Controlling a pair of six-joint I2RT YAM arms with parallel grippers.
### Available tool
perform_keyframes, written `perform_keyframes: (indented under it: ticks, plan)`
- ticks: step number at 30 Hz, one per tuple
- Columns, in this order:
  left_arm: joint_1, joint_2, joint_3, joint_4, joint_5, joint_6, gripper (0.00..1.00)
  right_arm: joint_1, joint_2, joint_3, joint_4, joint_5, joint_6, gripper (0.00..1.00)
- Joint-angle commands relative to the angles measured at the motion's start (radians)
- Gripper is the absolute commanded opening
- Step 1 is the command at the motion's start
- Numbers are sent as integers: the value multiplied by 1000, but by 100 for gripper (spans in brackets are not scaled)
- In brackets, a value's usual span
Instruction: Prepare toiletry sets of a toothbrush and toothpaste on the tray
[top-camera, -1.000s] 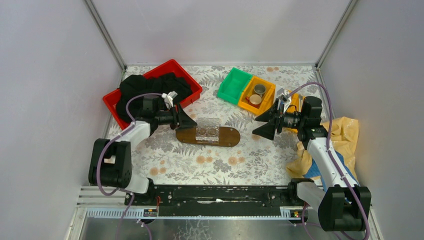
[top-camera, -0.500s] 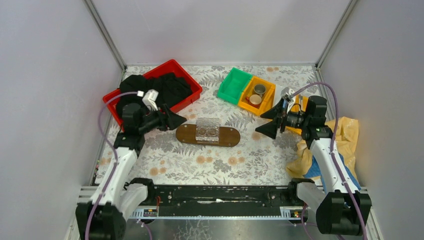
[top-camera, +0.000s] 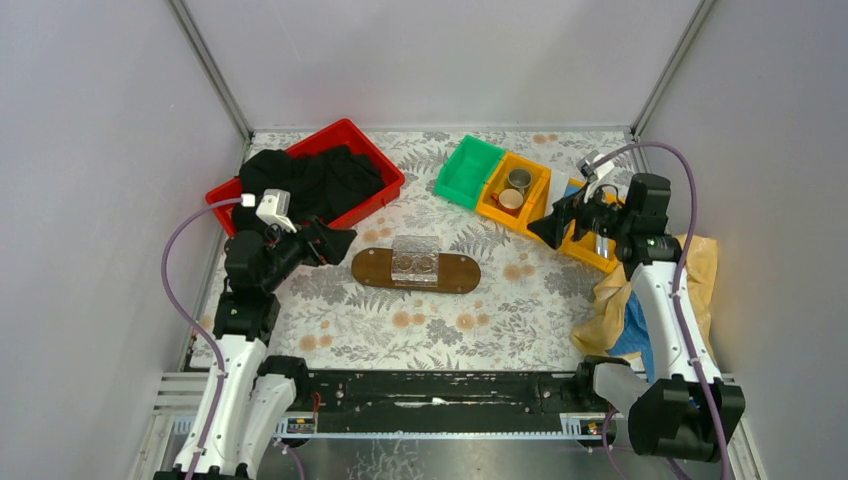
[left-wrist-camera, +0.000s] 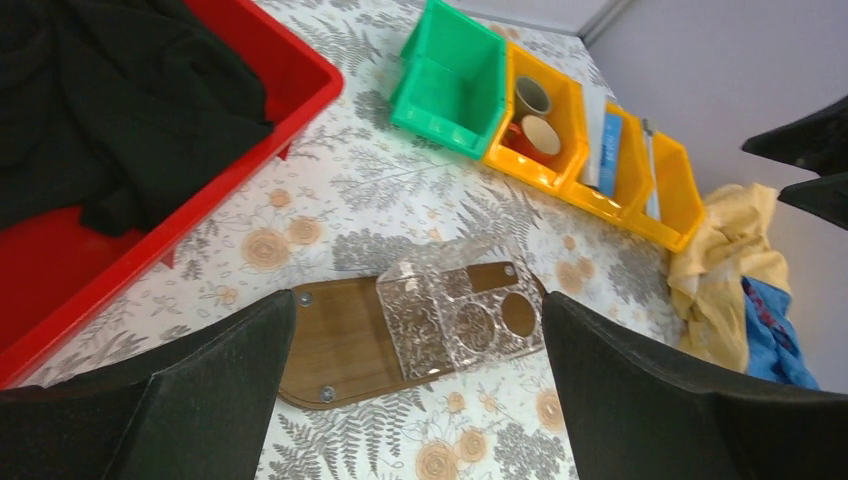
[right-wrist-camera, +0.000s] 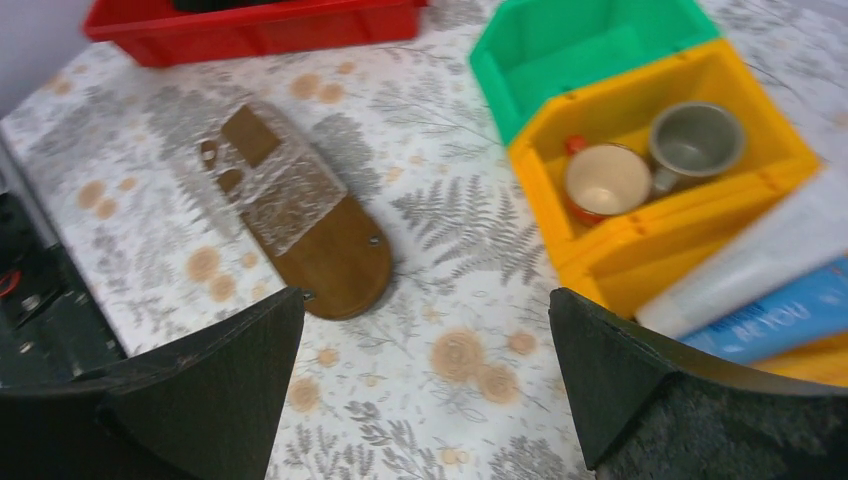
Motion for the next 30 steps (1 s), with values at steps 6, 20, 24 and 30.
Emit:
perform_keyframes:
  ticks: [6, 20, 24, 30]
  plan:
    - [-34, -31, -36, 17, -186, 0, 100, -3, 163, 219, -117, 345, -12, 99]
    - [-97, -87, -58, -46, -227, 71, 100, -3, 483, 462, -182, 569, 14, 83]
    - [-112, -77, -56, -55, -228, 67, 100, -3, 541, 483, -171, 685, 73, 76]
    - [-132, -68, -55, -65, -227, 58, 100, -10, 530, 399, -104, 823, 96, 67]
